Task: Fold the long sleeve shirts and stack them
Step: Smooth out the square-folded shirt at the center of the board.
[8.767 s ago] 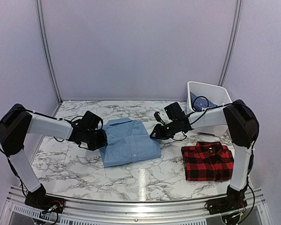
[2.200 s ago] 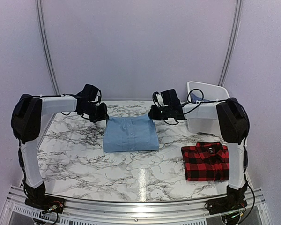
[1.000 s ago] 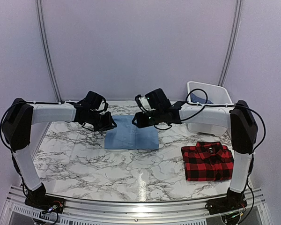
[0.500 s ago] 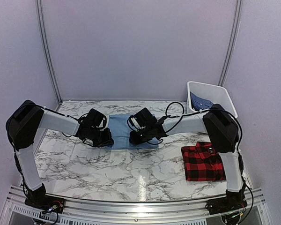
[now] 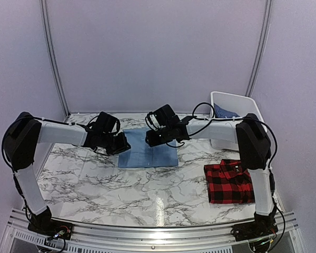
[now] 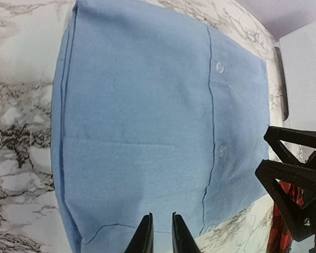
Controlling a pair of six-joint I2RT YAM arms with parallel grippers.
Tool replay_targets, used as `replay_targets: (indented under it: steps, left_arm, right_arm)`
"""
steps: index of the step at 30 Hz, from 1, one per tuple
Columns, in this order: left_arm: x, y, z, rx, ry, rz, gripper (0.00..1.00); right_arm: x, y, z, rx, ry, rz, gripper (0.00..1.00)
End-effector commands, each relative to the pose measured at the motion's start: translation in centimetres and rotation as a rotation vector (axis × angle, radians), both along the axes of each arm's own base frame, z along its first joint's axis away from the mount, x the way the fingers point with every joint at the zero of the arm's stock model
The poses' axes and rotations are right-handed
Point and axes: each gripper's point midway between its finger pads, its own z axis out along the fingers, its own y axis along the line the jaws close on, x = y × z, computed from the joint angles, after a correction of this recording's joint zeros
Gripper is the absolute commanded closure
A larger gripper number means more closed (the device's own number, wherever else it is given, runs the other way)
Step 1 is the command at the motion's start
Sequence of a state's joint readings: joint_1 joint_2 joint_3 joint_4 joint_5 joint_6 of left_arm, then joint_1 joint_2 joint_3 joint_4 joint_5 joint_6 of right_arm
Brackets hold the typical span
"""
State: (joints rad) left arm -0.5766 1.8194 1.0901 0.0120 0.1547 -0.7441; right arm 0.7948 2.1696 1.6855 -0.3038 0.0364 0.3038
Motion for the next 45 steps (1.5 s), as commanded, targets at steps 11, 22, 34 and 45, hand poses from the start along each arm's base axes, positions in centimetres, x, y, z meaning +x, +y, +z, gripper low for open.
replay_targets:
  steps: [11,22,34,45]
  left_arm:
    - [1.2,3.2,-6.3,0.085,0.150,0.092,0.96]
    - [0.0,3.9,-4.6,0.077,0.124,0.088,0.98]
    - [1.4,2.8,-1.9,0.044,0.066,0.067,0.97]
    - [11.3,0.3,2.3,0.010,-0.075,0.070,0.93]
  right_arm:
    - [6.8,-0.9,-4.9,-0.094,-0.016,-0.082,0.42]
    - [9.8,-2.1,0.1,-0.045,-0.098,-0.093,0.31]
    - [13.2,-2.7,-5.5,0.012,-0.015,-0.090,0.32]
    - [14.5,-2.1,-1.5,0.136,-0.030,0.002,0.27]
